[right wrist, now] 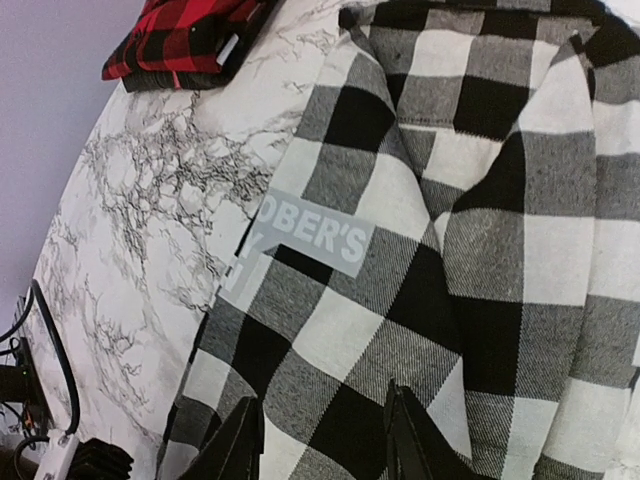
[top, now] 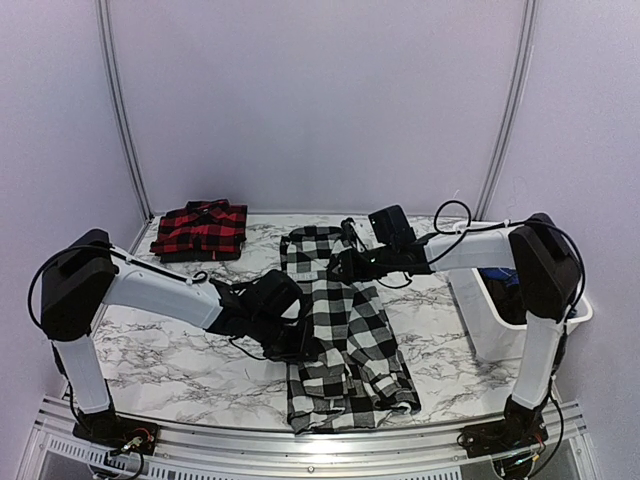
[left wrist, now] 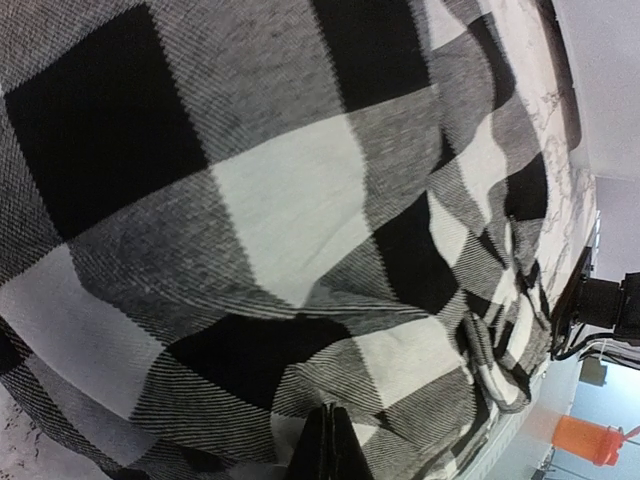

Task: Fold and stack the long sleeve shirts
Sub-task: Smooth out the rectangle-folded shirt at the center of the board, then move the rectangle-folded shirt to the center of the board, then pick up the rectangle-folded shirt from the center of the board, then fold the rectangle-folded shirt at the center of the board.

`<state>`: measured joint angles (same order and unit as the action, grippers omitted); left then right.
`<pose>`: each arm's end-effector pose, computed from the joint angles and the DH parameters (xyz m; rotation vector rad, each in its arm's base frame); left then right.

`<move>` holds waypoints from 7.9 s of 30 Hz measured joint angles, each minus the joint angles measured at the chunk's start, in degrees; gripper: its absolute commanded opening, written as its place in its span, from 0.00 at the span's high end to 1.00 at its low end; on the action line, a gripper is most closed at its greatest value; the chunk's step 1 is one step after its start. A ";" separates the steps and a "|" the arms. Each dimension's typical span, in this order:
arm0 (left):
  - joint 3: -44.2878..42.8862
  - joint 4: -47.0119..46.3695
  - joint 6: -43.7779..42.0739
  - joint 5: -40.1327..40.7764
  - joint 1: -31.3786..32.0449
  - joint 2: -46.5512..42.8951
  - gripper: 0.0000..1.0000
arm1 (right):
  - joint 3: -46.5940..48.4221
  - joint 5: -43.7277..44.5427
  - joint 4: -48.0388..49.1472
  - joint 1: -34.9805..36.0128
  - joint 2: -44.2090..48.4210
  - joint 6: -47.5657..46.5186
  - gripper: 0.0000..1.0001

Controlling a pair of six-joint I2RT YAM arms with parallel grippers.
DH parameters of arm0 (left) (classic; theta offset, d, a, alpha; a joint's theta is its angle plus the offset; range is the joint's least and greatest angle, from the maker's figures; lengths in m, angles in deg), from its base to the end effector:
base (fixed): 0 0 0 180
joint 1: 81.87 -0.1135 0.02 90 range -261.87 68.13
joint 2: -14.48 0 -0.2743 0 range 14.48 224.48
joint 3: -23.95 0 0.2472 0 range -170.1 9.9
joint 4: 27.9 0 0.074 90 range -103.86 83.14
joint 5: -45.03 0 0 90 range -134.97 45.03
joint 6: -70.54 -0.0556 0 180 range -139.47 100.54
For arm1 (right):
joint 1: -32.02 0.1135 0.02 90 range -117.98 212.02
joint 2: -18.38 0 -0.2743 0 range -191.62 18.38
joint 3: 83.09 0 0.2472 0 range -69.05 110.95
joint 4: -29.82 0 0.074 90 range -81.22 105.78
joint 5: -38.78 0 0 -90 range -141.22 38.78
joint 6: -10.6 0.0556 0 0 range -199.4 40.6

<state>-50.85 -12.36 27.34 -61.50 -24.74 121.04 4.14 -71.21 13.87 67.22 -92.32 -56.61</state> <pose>0.2009 -0.3401 0.1527 0.3956 2.6739 -1.0724 0.3496 0.2699 0.1915 -0.4530 2.3379 0.9094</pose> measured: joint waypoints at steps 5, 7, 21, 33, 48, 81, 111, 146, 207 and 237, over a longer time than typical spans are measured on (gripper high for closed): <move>2.97 -2.67 0.59 -0.39 -0.11 1.49 1.00 | -3.43 -1.05 2.38 0.04 -1.95 0.85 0.63; 3.32 -3.78 0.61 -0.39 -0.17 1.57 1.00 | -4.07 -1.25 3.30 0.04 -3.28 1.11 0.63; 5.05 -6.43 -3.19 -3.69 -6.99 1.64 1.00 | -0.11 -1.97 10.51 -1.36 -11.54 3.04 0.64; -0.02 1.33 -12.28 -6.03 -15.98 3.41 0.99 | 10.69 0.57 8.46 -1.88 -16.90 4.24 0.63; -2.49 7.17 -13.70 -8.09 -14.47 -3.26 0.96 | -6.86 -4.33 11.78 -0.07 2.36 6.56 0.63; 7.37 -0.81 -7.48 -8.90 -12.22 -7.17 0.90 | -38.23 -3.28 19.43 12.68 22.58 16.37 0.64; 21.53 0.94 -3.02 -5.64 -7.30 -23.37 0.74 | -44.89 2.69 12.09 17.68 34.23 19.67 0.59; 21.16 -3.50 -9.44 -7.04 -13.68 -14.80 0.52 | -55.39 0.74 16.37 9.86 36.61 28.04 0.48; 16.39 -2.19 4.17 -8.96 -9.29 -21.44 1.00 | -38.93 0.17 10.75 10.36 35.23 27.69 1.00; 11.63 -16.46 8.94 -4.85 -19.87 -1.53 1.00 | -29.40 -0.37 24.74 0.55 5.75 25.57 1.00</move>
<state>-39.22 -28.82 36.28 -66.36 -44.61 119.51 -25.26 -71.58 38.61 67.76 -86.57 -31.04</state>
